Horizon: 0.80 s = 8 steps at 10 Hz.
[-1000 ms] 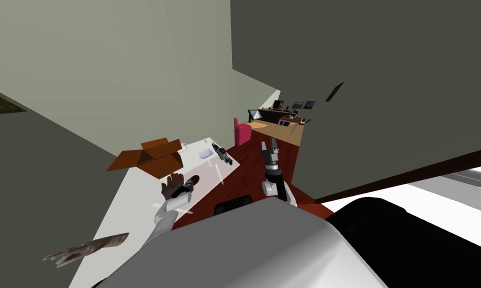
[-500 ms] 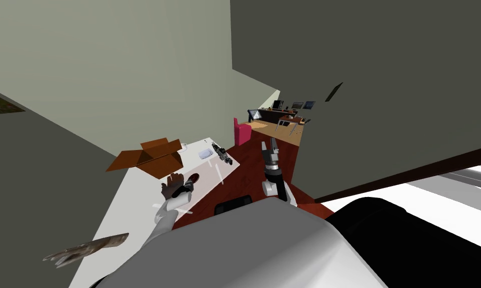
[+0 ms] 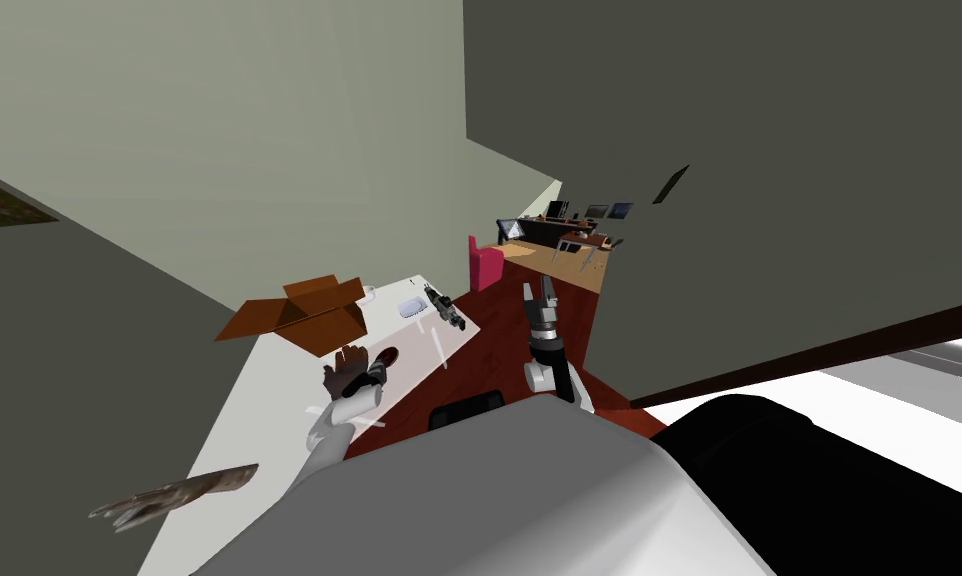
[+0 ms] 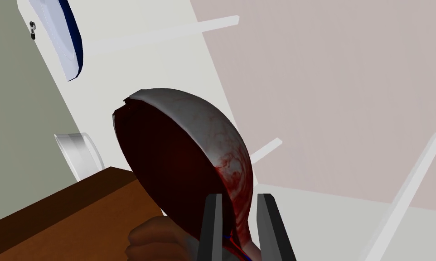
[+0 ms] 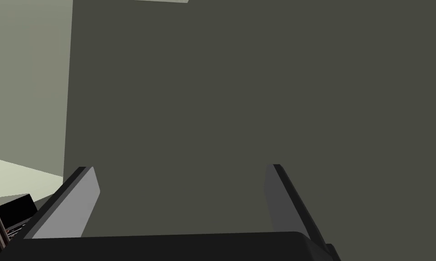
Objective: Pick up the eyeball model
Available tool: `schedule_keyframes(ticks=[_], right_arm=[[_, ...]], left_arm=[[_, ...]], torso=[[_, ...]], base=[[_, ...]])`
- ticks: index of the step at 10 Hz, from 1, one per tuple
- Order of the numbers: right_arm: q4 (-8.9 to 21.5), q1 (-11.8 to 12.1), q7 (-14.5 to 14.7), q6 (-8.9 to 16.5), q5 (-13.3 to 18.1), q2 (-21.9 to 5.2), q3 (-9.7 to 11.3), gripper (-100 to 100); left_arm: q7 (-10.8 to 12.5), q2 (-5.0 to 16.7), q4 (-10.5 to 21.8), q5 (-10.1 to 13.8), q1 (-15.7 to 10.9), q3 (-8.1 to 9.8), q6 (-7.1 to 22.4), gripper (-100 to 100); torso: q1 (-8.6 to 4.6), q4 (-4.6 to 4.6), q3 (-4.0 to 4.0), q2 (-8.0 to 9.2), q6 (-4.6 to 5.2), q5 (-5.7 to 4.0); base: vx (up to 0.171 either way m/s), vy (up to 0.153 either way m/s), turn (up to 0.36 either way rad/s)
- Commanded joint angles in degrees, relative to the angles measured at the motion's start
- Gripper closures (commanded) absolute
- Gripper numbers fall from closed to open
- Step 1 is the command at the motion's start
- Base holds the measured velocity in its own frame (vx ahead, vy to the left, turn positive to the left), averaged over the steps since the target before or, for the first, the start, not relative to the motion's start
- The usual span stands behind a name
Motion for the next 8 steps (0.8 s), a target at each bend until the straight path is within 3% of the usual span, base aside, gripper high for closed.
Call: schedule_keyframes(ticks=[1,6,7,8], right_arm=[[0.0,0.0,0.0,0.0,0.0,0.0,0.0,0],[0.0,0.0,0.0,0.0,0.0,0.0,0.0,0],[0.0,0.0,0.0,0.0,0.0,0.0,0.0,0],[0.0,0.0,0.0,0.0,0.0,0.0,0.0,0]], left_arm=[[-0.25,-0.03,-2.28,0.33,1.21,-0.32,1.12,100],[-0.85,-0.21,-8.69,1.16,4.76,-1.15,3.96,100],[-0.77,-0.16,-7.66,1.05,4.19,-1.03,3.47,100],[-0.79,-0.18,-7.82,1.06,4.26,-1.05,3.62,0]], torso=[[0.0,0.0,0.0,0.0,0.0,0.0],[0.01,0.03,0.03,0.02,0.02,-0.01],[0.01,0.04,0.03,0.03,0.01,-0.01],[0.03,0.04,0.03,0.03,0.02,0.0]], base=[[0.008,-0.015,0.026],[0.007,-0.009,0.022],[0.0,0.0,0.0],[0.0,0.0,0.0]])
